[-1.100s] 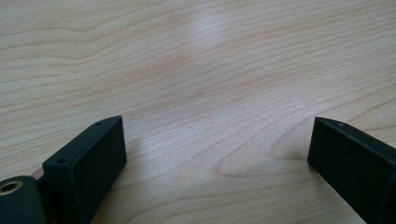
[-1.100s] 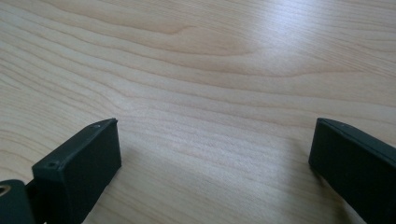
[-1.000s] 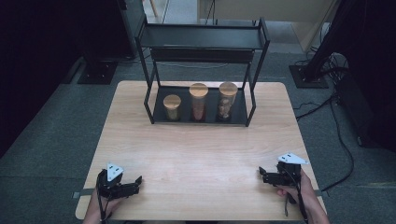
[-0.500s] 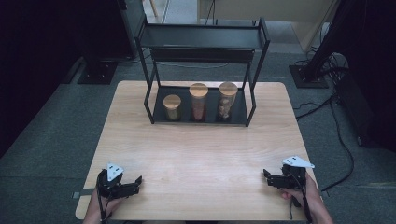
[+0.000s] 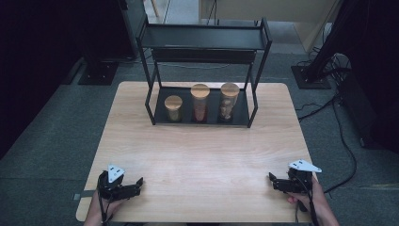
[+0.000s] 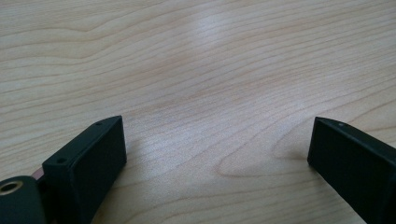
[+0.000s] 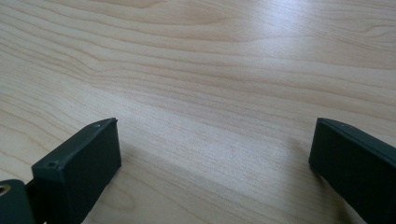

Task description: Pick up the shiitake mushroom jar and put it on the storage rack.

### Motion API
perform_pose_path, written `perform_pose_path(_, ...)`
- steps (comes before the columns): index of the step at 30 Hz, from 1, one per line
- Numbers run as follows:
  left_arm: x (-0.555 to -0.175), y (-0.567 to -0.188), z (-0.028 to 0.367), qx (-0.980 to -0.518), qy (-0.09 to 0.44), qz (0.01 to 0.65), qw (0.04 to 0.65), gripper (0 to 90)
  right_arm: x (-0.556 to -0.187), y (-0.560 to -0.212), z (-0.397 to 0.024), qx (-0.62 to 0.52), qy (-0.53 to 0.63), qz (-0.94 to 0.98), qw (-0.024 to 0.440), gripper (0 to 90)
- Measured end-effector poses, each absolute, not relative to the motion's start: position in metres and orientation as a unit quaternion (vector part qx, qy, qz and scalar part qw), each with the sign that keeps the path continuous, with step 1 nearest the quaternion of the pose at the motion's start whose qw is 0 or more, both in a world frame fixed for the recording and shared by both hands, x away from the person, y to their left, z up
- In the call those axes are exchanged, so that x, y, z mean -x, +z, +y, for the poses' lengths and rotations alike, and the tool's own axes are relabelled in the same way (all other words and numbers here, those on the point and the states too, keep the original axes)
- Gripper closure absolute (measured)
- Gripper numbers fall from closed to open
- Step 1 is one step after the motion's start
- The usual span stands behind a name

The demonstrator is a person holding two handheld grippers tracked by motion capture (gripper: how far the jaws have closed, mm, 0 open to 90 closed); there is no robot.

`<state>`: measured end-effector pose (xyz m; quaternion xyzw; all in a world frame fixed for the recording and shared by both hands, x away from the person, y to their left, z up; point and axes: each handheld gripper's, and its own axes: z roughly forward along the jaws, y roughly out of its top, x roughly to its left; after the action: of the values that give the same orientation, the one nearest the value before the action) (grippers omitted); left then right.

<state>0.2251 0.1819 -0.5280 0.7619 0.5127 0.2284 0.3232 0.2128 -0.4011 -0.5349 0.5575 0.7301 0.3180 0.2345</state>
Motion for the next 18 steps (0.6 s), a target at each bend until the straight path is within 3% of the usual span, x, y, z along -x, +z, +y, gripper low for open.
perform_pose_path(18, -0.225, -0.528, 0.181, -0.762, 0.229, 0.513, 0.322, 4.6, -0.200, -0.535, -0.417, -0.570, 0.317, 0.720, 0.237, 1.6)
